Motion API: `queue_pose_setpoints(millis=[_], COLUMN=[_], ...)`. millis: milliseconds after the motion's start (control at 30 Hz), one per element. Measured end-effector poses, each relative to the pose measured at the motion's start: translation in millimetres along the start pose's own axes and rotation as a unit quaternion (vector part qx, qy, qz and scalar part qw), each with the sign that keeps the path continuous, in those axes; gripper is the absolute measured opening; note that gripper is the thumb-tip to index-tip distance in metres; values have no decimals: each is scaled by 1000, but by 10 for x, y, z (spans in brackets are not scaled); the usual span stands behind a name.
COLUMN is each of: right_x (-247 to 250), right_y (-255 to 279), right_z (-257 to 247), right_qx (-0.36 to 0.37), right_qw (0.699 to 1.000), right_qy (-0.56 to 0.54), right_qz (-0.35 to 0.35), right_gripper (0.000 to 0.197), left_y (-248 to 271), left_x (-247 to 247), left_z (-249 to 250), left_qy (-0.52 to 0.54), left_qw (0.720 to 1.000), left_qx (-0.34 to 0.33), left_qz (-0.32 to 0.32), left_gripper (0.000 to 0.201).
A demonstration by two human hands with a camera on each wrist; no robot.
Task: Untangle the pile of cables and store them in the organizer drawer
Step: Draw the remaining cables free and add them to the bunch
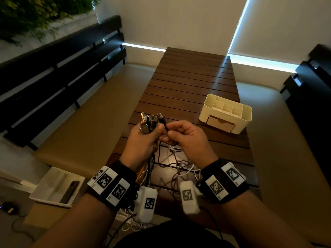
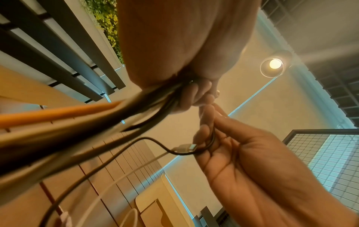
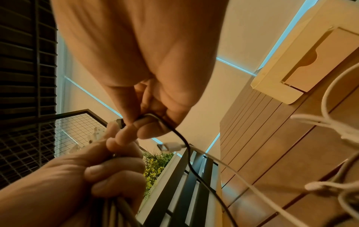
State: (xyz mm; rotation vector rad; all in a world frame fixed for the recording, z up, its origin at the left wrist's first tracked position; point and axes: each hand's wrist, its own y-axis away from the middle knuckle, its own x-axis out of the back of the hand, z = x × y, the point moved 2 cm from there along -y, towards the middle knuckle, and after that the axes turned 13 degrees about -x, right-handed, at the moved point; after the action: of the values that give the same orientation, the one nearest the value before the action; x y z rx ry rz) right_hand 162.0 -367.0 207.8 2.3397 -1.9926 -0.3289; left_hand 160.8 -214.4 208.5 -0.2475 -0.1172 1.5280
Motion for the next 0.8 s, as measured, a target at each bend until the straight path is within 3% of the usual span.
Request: queue_pose_setpoints(millis=[100,467,633,800], right_x=[-19,-46,-135,-73], right_y=[10,-55,-28,-26], right_z=[7,16,48,96], right_qx=[11,13,2,-42], right_qw=[1000,994,991,994], right_qy=[25,87,101,83], right_qz=[-5,-63,-86,-50], right_gripper=[21,19,29,11], left_y=[14,10,-10,-58], left_x=[33,56,31,138], left_z=[-14,87,74,-22], left_qy=[16,24,39,31], left_qw=[1000,995,998,999], left_qx=[-3,-34,-40,-24], left_qz=[-8,-89,-42,36], left_gripper=[16,21,24,31])
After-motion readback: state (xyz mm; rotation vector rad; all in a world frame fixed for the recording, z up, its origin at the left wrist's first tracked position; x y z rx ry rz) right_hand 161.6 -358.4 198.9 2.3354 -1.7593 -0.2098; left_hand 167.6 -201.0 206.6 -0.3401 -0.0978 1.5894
